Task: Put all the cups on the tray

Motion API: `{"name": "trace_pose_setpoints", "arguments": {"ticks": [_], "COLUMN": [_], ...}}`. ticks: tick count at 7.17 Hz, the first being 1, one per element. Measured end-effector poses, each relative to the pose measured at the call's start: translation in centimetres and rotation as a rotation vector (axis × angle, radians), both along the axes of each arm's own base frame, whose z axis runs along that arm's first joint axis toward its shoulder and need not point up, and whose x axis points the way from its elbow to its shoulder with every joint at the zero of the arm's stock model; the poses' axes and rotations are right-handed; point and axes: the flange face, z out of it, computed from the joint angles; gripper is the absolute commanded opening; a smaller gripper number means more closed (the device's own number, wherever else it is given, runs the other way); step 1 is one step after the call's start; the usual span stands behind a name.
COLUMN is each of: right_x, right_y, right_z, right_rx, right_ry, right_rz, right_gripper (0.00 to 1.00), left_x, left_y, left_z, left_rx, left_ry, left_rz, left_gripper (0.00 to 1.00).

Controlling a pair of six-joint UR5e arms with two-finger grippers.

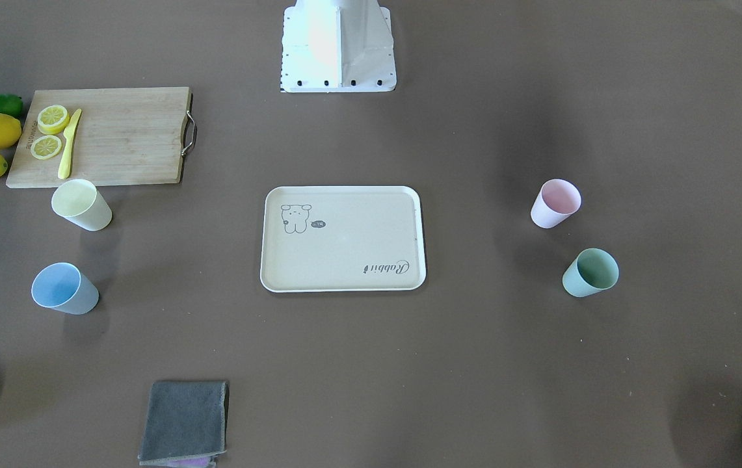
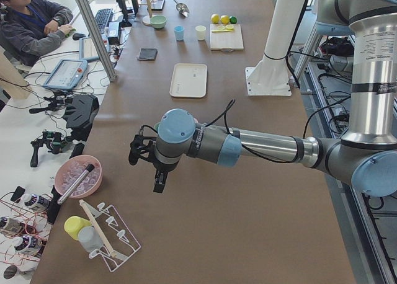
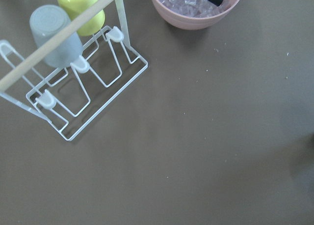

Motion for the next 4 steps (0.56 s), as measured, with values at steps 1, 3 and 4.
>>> {"name": "trace_pose_setpoints", "arguments": {"ticks": [1,3,4], "right_x": [0.0,0.0,0.0], "right_y": [-0.7,-2.1,-2.3], "right_z": [-0.3,0.4,0.5], "right_rx": [0.069,0.123,0.134], "right_ry": [0.003,-0.009,-0.011], "right_rz": [0.003,0.001,0.001], "right_gripper": [1.00,1.00,1.00], "left_x": [0.0,0.4,0.7], "left_y": [-0.7,-3.1,-3.7], "left_z": [-0.4,-1.3,-1.7], "left_rx": [0.075,0.119,0.129], "left_ry": [-0.012,0.000,0.004], "left_rz": [-0.007,-0.022,-0.020], "left_gripper": [0.99,0.99,0.99]}}
